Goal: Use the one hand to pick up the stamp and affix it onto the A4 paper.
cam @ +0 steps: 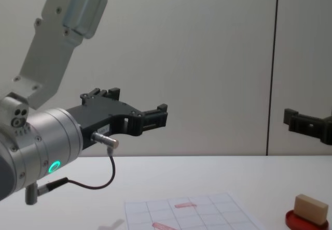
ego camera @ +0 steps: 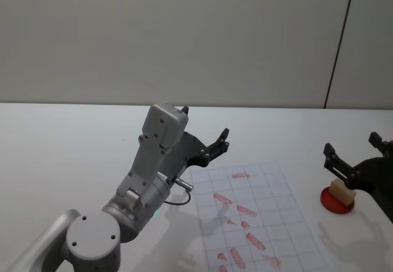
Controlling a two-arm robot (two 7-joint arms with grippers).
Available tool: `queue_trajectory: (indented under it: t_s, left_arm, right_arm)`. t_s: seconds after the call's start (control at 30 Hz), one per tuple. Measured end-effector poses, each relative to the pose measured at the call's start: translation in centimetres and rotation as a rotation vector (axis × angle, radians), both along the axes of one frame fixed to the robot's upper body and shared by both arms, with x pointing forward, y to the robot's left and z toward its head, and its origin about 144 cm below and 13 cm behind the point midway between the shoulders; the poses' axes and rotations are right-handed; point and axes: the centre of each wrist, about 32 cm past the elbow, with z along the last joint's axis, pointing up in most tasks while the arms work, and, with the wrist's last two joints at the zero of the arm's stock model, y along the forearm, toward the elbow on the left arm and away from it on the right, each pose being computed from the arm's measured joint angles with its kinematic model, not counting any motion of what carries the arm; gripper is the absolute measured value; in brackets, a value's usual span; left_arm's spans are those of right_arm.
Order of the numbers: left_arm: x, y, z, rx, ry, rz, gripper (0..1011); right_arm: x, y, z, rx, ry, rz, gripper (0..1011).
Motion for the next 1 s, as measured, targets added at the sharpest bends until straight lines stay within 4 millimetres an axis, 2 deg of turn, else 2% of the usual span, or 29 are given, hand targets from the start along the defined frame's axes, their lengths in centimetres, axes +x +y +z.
queue_trajectory:
  t_s: [1.0]
  left_arm:
    - [0.00, 0.00, 0.00, 0.000, 0.000, 0.000, 1002]
  right_arm:
    - [0.00, 0.00, 0.00, 0.000, 0.000, 0.000, 1000]
